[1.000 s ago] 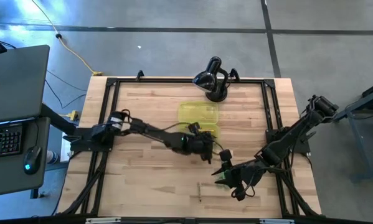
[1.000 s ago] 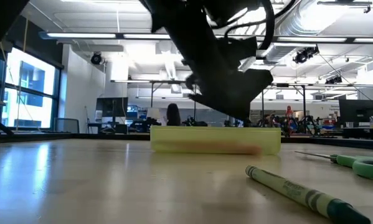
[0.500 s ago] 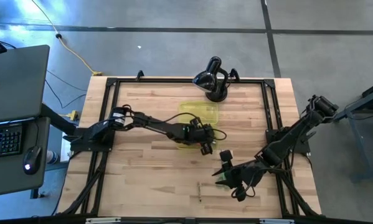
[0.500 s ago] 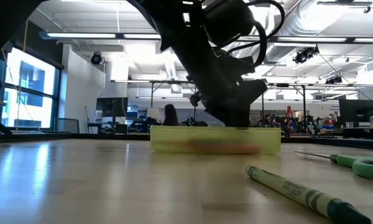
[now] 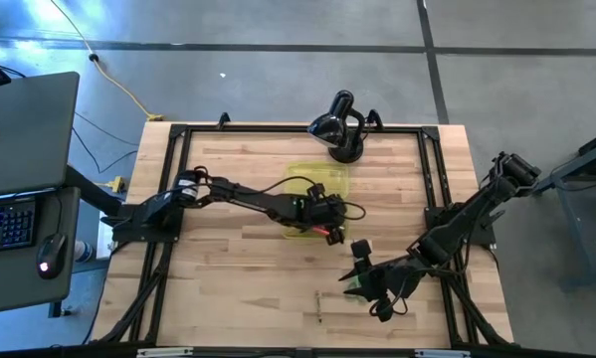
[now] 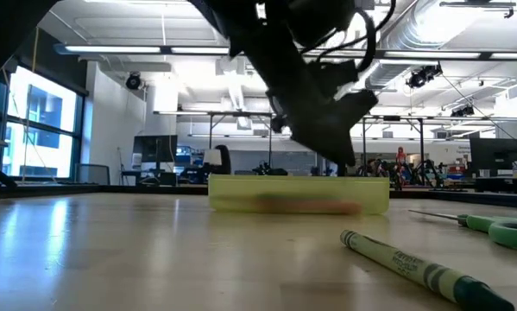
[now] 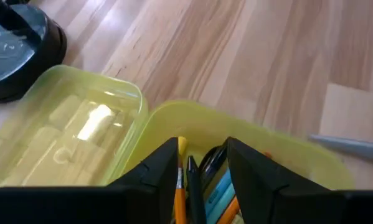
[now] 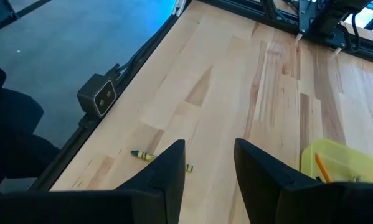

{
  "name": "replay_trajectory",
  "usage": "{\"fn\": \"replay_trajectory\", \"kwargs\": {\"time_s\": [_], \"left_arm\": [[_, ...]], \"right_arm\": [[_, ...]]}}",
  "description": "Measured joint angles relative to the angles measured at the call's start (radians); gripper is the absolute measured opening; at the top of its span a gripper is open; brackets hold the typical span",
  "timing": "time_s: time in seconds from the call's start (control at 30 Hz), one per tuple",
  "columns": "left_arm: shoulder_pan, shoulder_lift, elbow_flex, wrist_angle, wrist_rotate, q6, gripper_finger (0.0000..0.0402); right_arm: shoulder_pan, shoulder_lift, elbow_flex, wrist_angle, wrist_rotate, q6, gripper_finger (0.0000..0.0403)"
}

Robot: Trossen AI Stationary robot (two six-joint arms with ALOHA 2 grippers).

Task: Pick & place school supplies into a supply box
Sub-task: Put the green scissors into the yellow school supply box

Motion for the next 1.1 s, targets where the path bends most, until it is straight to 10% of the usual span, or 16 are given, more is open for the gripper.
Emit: {"fn": "replay_trajectory", "kwargs": {"time_s": [1.1], "left_arm": [[-0.351,-0.064,0.708,-1.050,-0.424,-0.273,0.0138]], "right_arm": [[0.000,0.000,0.000,0.009,-0.003,0.000,0.0117]]}}
